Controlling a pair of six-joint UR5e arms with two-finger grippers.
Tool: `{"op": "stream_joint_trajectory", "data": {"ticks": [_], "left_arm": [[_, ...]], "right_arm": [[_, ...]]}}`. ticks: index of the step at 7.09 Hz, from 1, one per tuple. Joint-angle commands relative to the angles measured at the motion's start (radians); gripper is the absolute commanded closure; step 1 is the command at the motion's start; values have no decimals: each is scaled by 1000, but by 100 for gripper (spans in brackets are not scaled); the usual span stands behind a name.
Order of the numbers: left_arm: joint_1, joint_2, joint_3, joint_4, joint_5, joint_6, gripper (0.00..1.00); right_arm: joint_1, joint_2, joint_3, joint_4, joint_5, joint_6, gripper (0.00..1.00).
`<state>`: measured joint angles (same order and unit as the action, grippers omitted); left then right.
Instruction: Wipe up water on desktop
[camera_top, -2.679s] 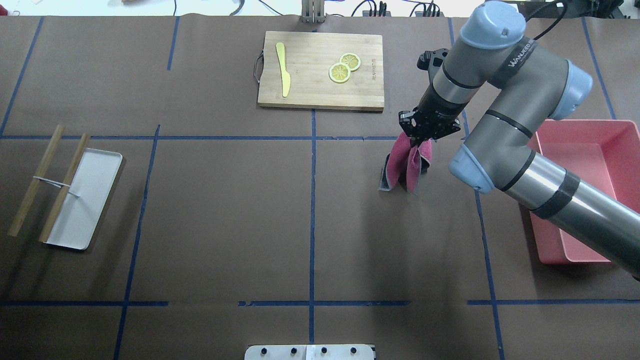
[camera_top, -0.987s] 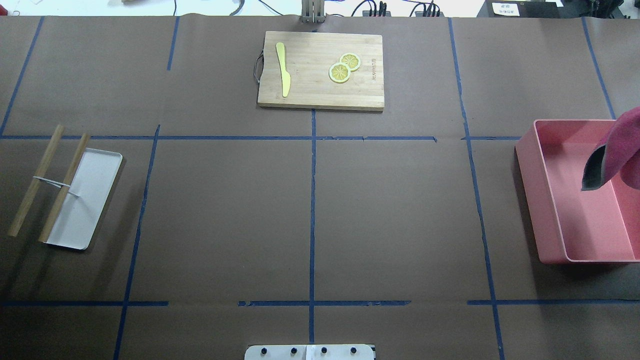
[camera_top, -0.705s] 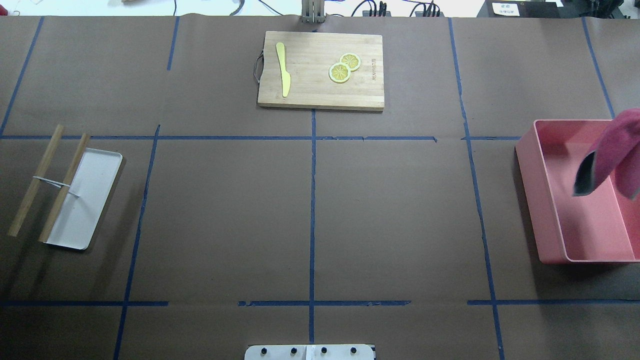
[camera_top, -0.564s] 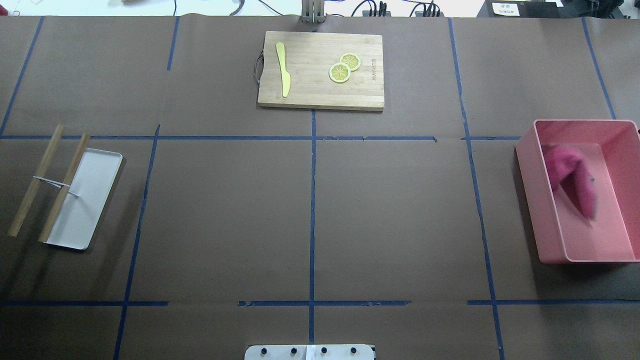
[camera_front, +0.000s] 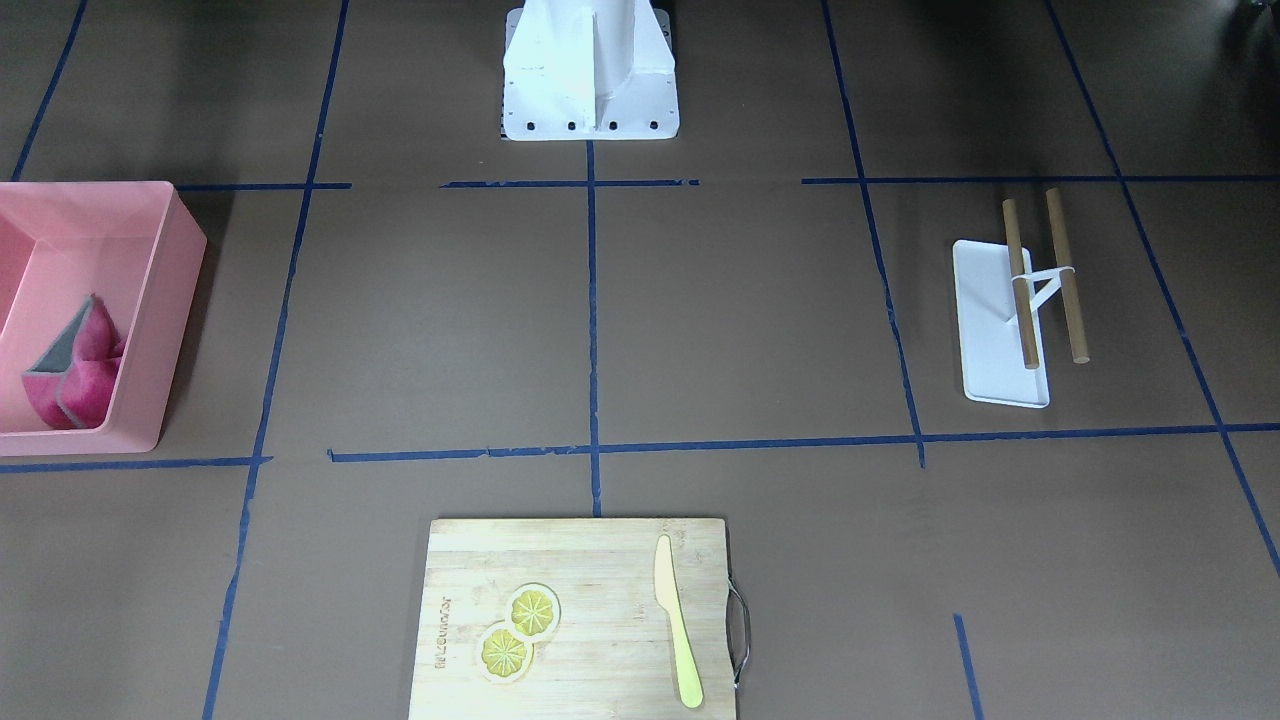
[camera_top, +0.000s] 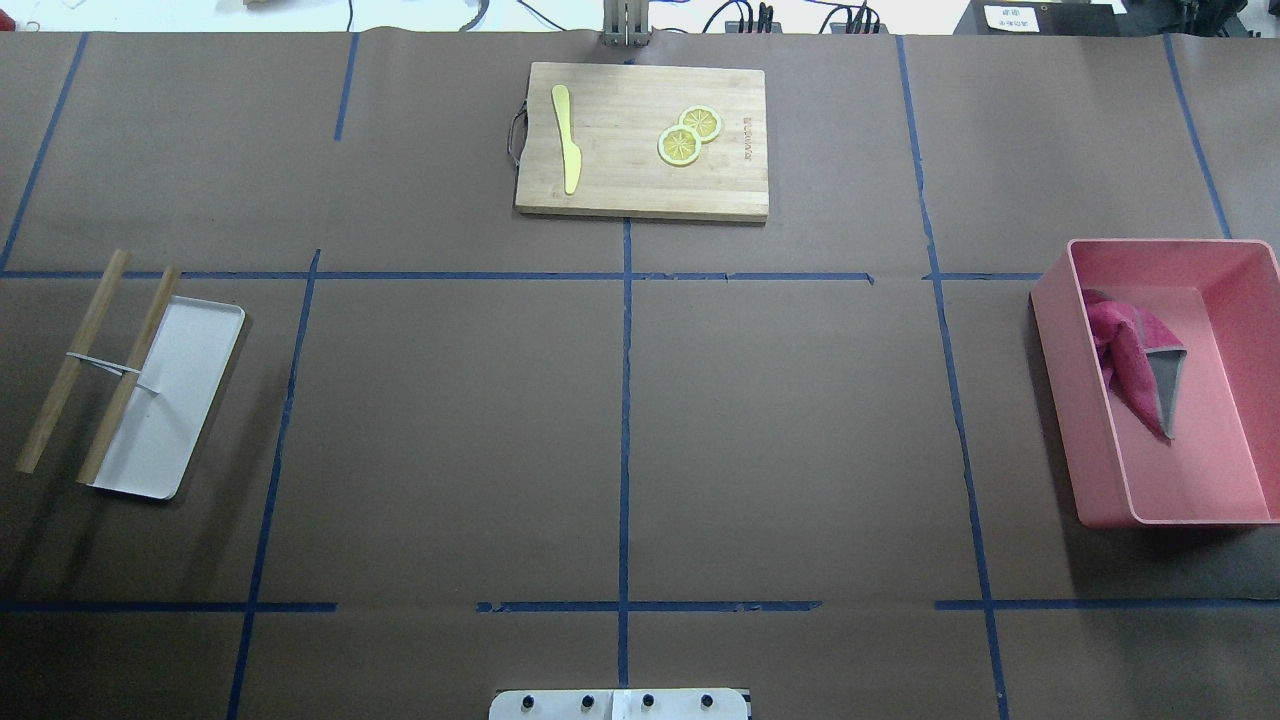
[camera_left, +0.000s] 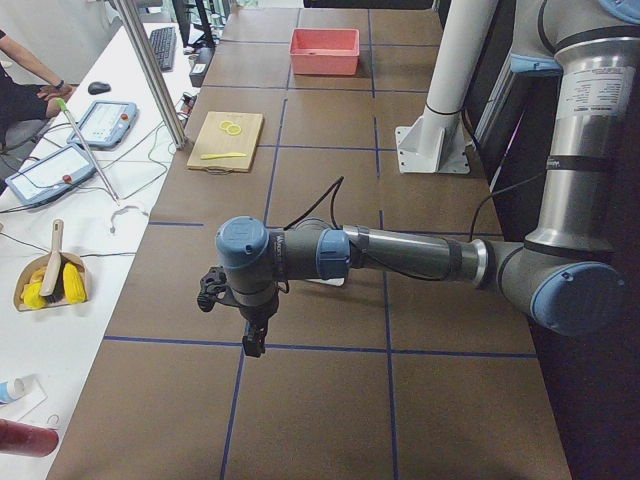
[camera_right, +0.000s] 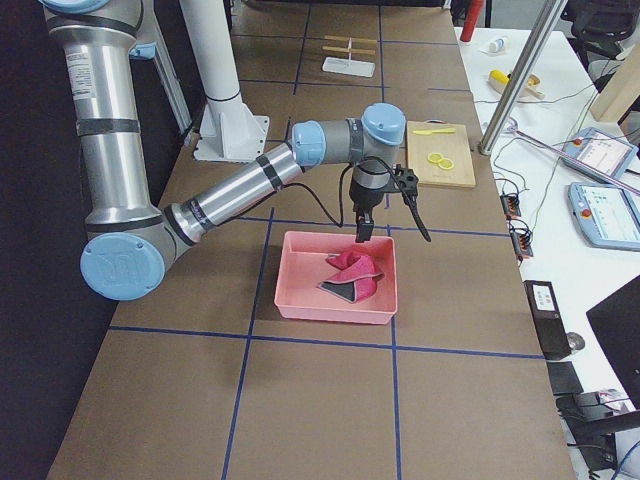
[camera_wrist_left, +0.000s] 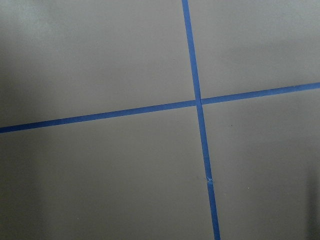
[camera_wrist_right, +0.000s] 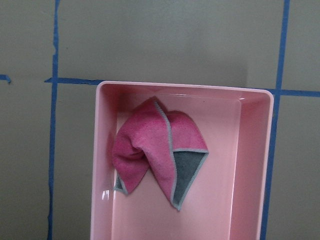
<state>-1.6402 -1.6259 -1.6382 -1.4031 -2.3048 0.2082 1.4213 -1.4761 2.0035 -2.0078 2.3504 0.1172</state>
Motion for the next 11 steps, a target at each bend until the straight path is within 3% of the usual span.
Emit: {"op": "stream_joint_trajectory", "data": {"ticks": [1,2,3,4,7,8,11], "left_arm": [[0,0,8,7,-2,-1,0],[0,4,11,6,-1,0,0],[-1,24,36,-10,-5,5,0],[-1,27,49,-11,-7,8,0],[-1,70,31,-16,-19,-22,0],[2,74,32,-17,-65,-53,0],[32,115,29,-134,-67,-113,0]], "right_arm": [[92,-73,-110,189,21,-103,0],[116,-148,-185,356,56,-100,0],[140,-153,-263,457,120,-96,0],[140,-141,-294,490,113,-108,0],[153,-151,-322,500,89,-102,0],[153,-150,-354,500,90,-102,0],[153,-151,-370,497,92,-97,0]]}}
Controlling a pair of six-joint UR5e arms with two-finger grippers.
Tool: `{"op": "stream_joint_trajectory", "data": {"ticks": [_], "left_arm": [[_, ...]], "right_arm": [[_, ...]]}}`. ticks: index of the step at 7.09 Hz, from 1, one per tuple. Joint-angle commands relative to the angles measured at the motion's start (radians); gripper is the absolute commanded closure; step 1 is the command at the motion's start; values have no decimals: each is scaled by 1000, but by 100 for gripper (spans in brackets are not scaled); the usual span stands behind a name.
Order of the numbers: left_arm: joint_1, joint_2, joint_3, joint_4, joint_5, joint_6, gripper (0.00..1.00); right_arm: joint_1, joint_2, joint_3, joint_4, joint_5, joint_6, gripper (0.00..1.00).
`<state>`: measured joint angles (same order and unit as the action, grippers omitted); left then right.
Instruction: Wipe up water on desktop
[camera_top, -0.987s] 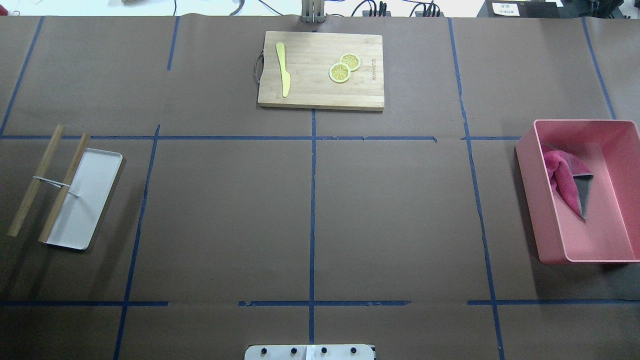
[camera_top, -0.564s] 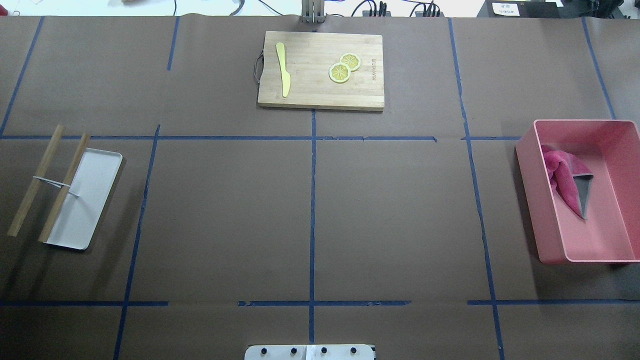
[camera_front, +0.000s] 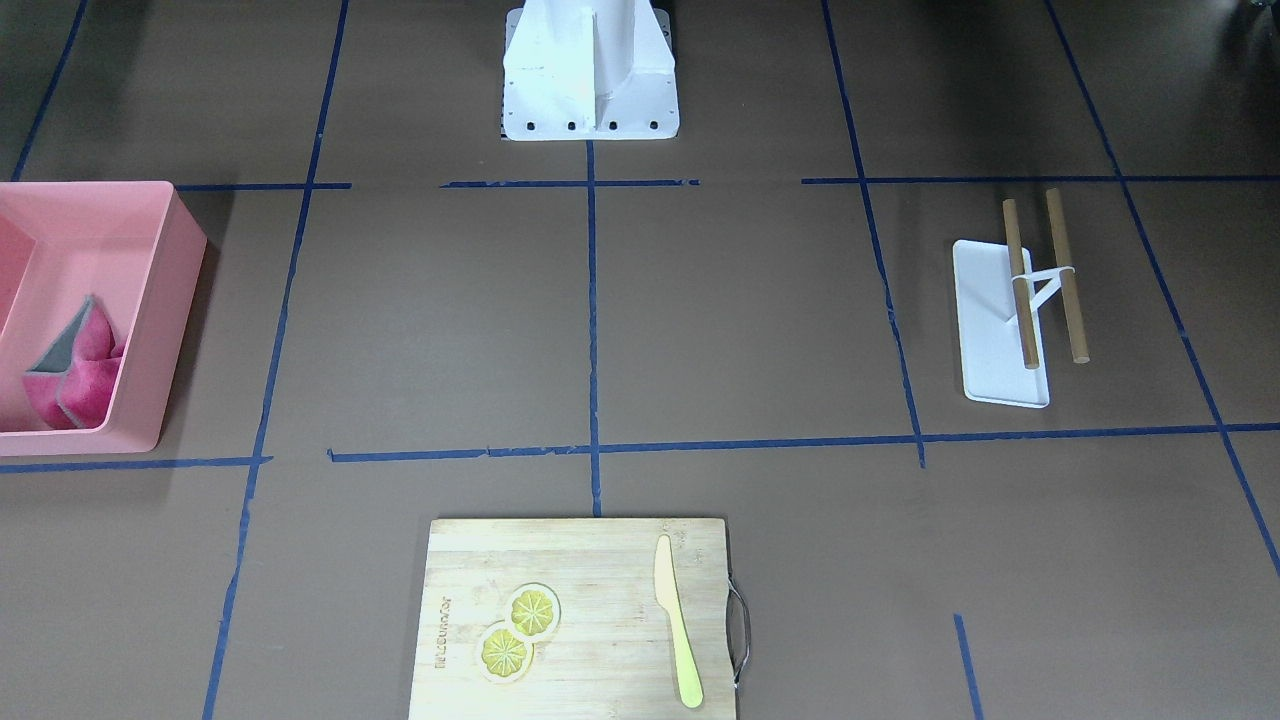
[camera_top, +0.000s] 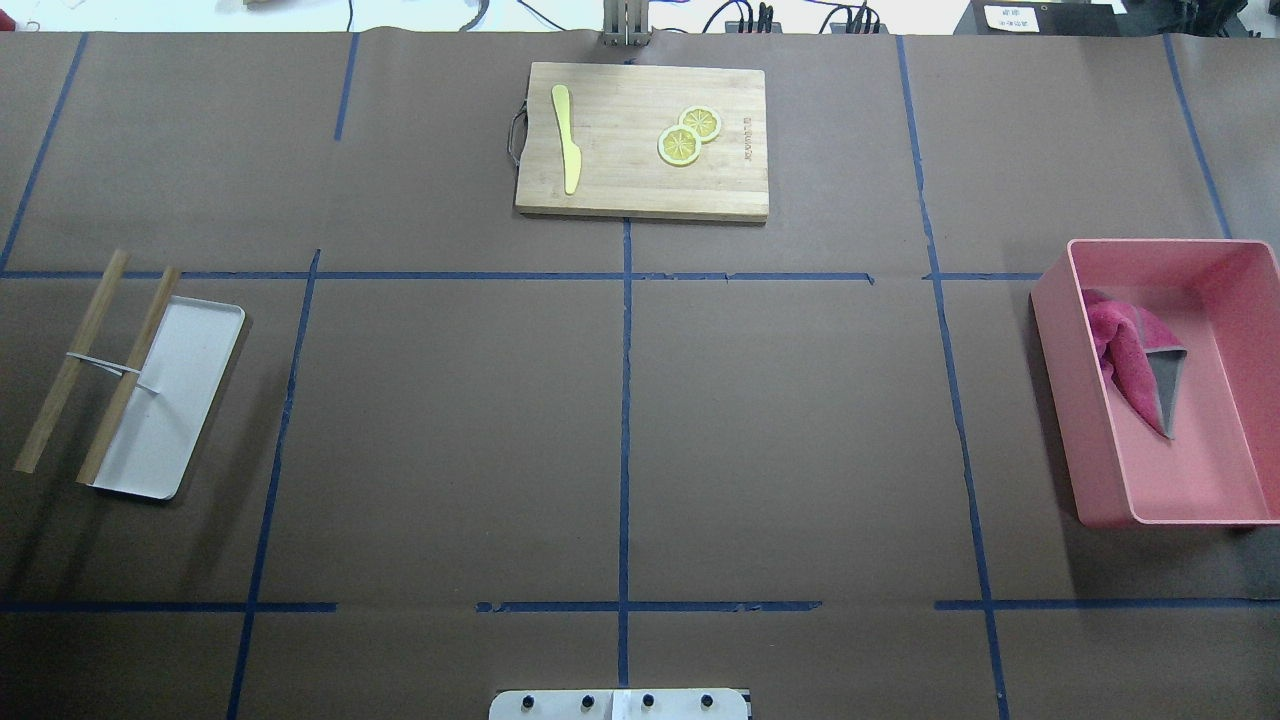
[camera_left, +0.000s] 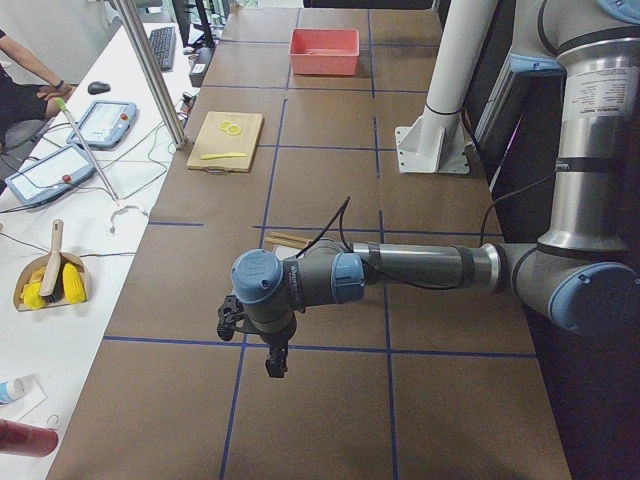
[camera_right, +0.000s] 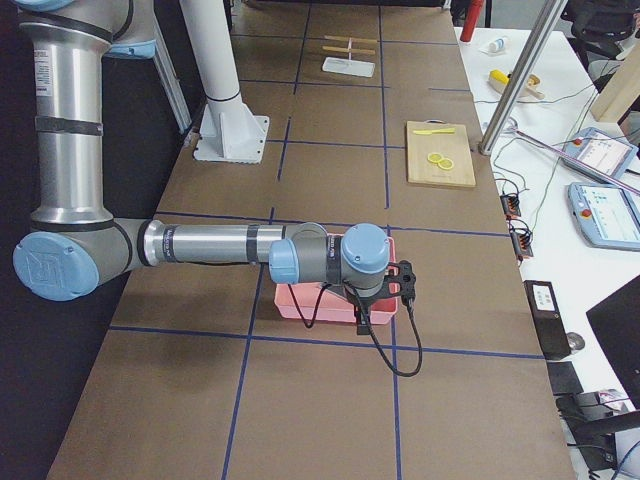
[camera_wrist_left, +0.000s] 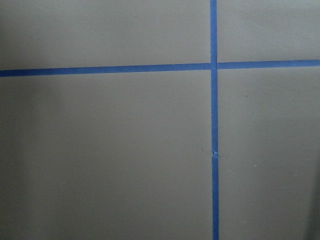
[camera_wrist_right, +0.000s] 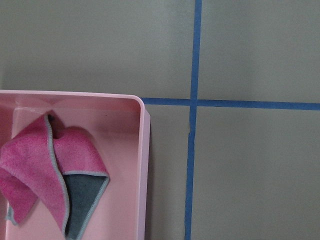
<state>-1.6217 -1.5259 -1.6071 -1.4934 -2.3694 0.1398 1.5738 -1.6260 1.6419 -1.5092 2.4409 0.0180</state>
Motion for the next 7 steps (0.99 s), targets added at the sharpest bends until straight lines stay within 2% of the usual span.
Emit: {"op": "stream_joint_trajectory", "data": {"ticks": [1,7], "left_arm": [[16,15,-2,-54,-1,-60,0],[16,16,-10,-54,-1,-58,0]], "right_arm": [[5,-5,-8,-8,1,2,0],[51,-2,0,-12,-29,14,0]]}}
